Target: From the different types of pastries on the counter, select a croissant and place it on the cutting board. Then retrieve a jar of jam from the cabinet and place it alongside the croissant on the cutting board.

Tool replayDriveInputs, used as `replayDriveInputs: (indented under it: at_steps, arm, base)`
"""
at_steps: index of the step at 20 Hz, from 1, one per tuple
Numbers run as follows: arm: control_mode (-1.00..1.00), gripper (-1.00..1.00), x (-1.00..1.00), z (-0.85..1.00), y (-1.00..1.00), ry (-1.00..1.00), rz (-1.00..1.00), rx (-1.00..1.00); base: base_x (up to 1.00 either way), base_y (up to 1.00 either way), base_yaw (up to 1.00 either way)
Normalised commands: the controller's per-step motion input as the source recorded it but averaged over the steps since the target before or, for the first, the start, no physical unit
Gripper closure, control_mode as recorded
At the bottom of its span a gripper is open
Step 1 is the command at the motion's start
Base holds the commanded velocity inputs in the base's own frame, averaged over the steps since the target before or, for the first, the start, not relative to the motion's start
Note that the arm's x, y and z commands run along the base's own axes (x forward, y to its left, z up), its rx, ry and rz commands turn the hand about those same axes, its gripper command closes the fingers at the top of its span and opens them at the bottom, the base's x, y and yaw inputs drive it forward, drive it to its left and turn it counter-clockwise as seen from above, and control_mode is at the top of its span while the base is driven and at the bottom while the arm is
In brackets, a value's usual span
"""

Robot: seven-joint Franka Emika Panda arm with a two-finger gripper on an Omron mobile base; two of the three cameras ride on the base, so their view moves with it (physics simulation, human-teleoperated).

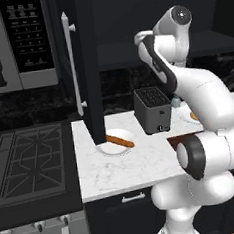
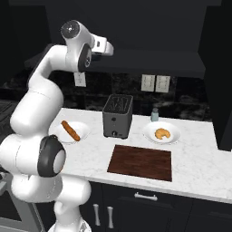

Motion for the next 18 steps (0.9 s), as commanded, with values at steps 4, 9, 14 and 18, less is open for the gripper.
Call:
replayDriveInputs:
  at_steps: [4,9,14,18]
  arm:
    - [-1.00,1.00,-1.00,0.06,0.00,-0.10,0.00,0.00]
    - [-1.00,1.00,-1.00,0.14,-0.17,0.01,0.16,0.00]
    - [-1.00,1.00,-1.00,0.05,-0.32,0.03,0.34,0.00]
    - [-1.00,1.00,-0.92,0.00,0.10,0.04,0.31,0.00]
  base:
    - [0.00,0.00,0.00]
    - [0.00,0.00,0.00]
    - [0.00,0.00,0.00]
    - [0.00,0.00,0.00]
